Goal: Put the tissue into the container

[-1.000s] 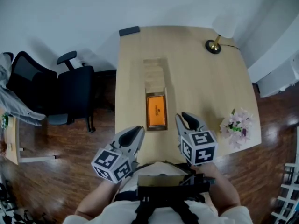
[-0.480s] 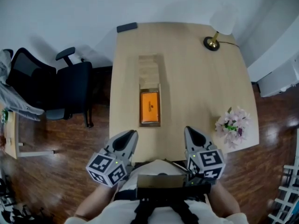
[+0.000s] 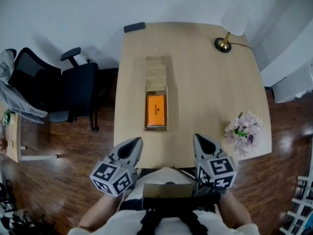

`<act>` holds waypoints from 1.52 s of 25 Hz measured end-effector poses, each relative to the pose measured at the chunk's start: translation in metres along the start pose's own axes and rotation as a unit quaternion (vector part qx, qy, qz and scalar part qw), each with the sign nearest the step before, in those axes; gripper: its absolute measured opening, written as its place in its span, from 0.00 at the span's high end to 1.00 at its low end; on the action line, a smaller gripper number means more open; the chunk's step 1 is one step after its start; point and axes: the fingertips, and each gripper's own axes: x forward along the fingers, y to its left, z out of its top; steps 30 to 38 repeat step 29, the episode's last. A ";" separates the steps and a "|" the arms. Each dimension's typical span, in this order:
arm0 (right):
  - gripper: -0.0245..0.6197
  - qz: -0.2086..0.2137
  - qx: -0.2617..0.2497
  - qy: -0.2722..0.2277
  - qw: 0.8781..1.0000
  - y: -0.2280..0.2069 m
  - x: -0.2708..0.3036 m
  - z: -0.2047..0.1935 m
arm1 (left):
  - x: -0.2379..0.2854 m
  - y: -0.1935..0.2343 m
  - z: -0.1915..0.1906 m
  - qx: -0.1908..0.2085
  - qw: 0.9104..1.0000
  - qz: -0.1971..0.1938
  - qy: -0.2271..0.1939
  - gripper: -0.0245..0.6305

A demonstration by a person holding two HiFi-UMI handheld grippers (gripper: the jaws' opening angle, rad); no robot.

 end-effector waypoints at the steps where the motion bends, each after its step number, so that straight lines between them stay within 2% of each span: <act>1: 0.96 0.002 -0.002 0.001 1.000 0.001 0.000 0.000 | 0.000 0.000 0.000 0.000 1.000 0.001 0.000 0.95; 8: 0.96 0.021 -0.018 0.011 1.000 0.010 0.005 0.000 | -0.002 0.002 -0.001 -0.002 1.000 0.002 0.005 0.95; 38: 0.96 0.002 -0.020 0.009 1.000 0.002 0.011 0.008 | 0.004 0.010 0.006 0.002 1.000 0.005 0.006 0.95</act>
